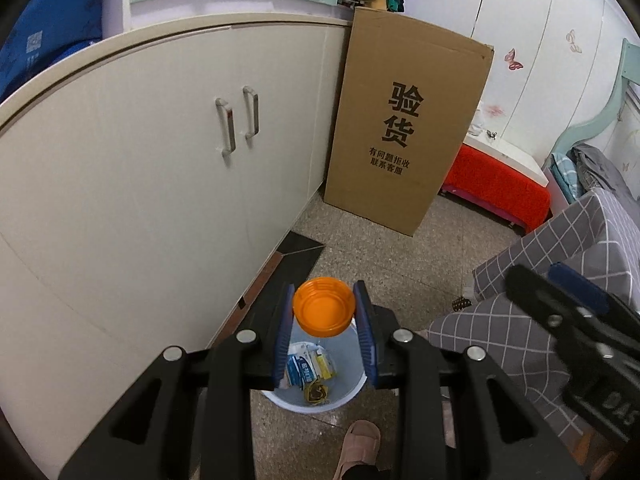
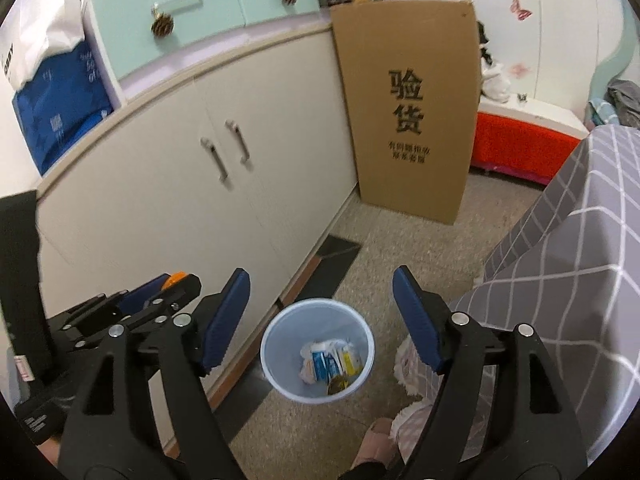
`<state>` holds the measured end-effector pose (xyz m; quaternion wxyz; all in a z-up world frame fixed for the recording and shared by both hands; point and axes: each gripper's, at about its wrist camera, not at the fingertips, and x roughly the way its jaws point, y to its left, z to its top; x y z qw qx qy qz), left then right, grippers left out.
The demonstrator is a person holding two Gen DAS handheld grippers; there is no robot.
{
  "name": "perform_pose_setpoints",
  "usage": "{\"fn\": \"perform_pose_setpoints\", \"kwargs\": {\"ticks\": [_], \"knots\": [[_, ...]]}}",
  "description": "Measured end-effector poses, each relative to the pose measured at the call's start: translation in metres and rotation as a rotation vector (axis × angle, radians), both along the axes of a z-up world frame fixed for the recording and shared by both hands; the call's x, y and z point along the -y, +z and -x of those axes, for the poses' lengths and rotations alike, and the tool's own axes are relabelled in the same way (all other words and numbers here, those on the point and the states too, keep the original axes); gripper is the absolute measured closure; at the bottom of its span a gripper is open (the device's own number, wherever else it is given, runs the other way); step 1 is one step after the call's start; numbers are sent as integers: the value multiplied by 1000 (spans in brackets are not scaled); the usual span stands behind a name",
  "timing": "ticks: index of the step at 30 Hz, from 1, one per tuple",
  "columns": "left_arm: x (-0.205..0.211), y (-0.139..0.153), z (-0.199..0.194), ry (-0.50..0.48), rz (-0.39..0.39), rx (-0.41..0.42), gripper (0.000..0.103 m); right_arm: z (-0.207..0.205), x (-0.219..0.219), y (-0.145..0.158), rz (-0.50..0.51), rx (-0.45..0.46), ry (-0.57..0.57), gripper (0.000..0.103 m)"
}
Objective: Collect trash
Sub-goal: 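Carry the cap and strip to the wastebasket and release them with both grippers, then grasp the red-and-white box with the right gripper while the left grasps crumpled newspaper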
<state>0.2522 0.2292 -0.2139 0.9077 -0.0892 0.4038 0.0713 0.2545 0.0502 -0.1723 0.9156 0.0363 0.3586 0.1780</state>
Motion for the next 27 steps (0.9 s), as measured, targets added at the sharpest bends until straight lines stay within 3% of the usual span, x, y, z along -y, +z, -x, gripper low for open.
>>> {"fn": "perform_pose_setpoints", "kwargs": {"ticks": [4,5,6,7,8,17,27], "knots": [[-2,3,-9,11,8,16,73,0,7,8,-10,48,-25,30],[-3,4,-11,20,14,18,66,-1,8,9,-11,50,-31,29],[-4,3,-13,30,18,15,40,-2,11,10,-20,45,-36,29],[-5,4,-14,47,19,13,28,-2,12,10,-27,41,-40,29],[-5,5,-14,57,18,20,23,-2,13,11,-30,41,-44,29],[7,22,9,36,22,41,23,12,32,29,-63,49,-60,29],[62,76,48,-76,26,130,23,53,92,71,-122,85,-126,27]]}}
